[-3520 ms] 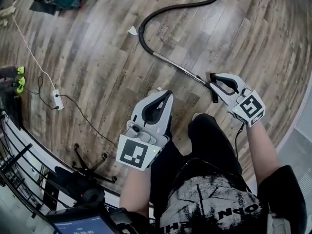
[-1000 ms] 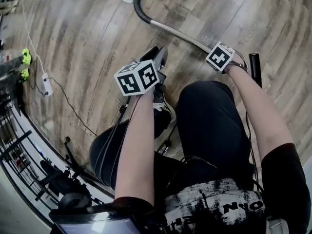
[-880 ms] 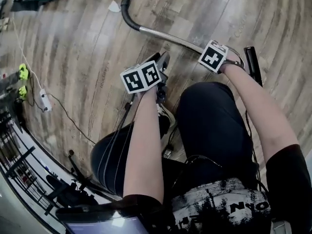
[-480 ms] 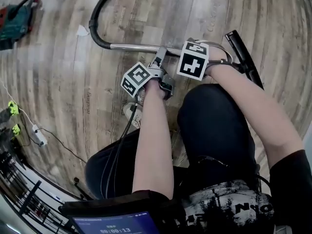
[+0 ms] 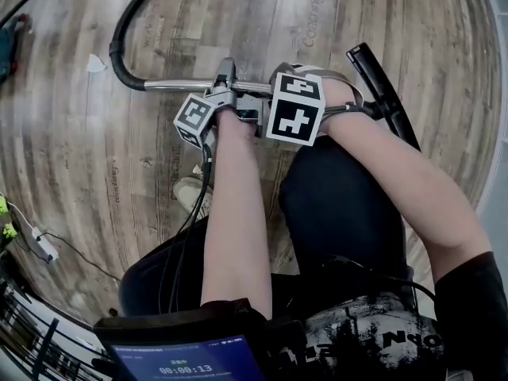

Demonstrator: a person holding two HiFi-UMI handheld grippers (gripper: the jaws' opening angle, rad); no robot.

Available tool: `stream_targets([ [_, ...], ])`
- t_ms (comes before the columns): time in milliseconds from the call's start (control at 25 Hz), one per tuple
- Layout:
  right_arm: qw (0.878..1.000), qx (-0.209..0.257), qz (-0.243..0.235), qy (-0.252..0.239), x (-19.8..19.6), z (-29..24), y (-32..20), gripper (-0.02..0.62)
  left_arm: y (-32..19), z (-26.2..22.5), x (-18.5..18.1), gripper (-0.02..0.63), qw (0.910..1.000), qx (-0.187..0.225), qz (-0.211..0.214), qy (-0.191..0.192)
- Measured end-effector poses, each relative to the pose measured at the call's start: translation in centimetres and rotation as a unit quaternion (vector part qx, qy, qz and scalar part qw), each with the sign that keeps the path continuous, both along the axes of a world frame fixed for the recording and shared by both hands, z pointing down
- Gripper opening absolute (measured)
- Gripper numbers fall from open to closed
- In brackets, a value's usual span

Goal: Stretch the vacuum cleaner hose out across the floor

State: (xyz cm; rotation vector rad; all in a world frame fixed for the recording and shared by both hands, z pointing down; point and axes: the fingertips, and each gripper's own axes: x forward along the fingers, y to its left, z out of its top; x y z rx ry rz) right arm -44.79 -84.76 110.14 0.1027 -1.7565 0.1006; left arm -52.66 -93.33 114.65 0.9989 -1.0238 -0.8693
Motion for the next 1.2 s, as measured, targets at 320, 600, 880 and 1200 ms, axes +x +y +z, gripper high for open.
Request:
stream_targets([
  [320,1.000,-0.010,0.002,0.000,1.6,4.3,0.8,0.216,-0.5,-1.2,-0.8,0.066,0.9963,0.002,0.024,-0.082],
  [600,0.999,-0.026,-0.015,-0.030,2.1,5.2,1.6,0.164,-0.8,-2.8,-0.6,0.072,0.9937,0.010,0.027,-0.109],
  [880,0.977,-0.171,0.008,-0.127,5.7,3.7,5.0,0.166,-2.8,-7.0,-1.7,0.056,0.9820,0.131,0.021,-0.134],
  [1200,0.996,-0.079,0.021,-0.032,7.9,7.6,3.6,0.276,-3.4,-7.7,0.8,0.037,0.9675,0.105,0.069,-0.219],
])
